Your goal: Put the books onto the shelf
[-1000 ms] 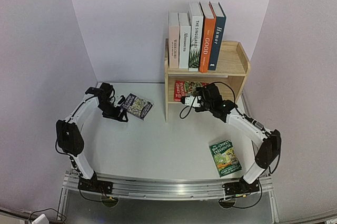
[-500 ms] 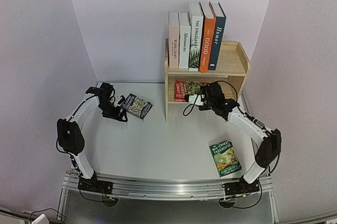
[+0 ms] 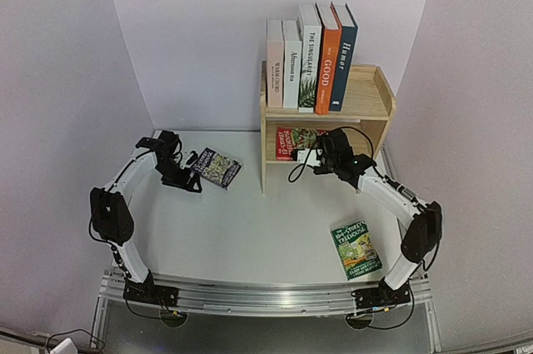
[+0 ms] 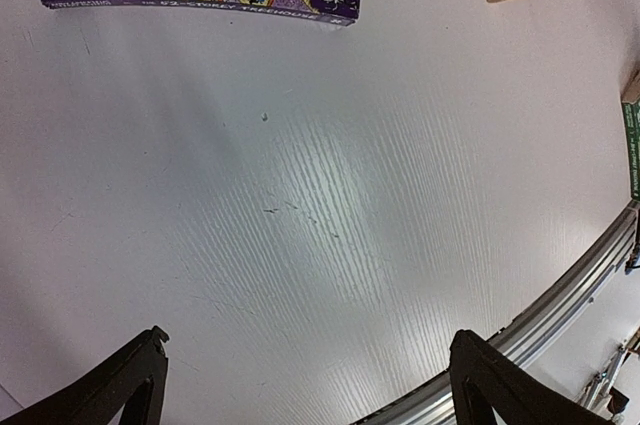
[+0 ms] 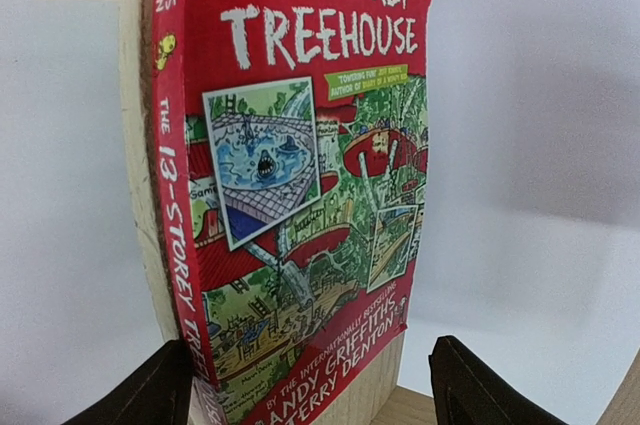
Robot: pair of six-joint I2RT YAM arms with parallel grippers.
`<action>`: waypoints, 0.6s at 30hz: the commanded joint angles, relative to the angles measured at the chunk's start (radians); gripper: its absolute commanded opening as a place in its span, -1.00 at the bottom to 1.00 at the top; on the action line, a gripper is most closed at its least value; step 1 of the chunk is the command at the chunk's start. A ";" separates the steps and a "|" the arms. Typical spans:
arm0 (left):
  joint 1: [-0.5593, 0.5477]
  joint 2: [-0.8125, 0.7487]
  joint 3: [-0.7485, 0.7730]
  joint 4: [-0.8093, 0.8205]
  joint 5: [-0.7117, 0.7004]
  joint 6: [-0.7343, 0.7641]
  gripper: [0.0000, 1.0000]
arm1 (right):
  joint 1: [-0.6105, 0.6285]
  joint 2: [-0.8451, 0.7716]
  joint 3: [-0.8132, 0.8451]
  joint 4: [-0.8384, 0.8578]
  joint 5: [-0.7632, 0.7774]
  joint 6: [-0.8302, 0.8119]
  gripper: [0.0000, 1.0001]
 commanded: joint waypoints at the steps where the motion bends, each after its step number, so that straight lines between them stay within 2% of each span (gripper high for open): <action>1: 0.006 -0.012 0.030 0.011 -0.001 0.004 0.96 | -0.006 0.039 0.044 0.034 0.013 0.026 0.61; 18: 0.011 -0.008 0.027 0.019 0.000 0.004 0.96 | -0.008 0.049 0.081 0.040 -0.003 0.028 0.60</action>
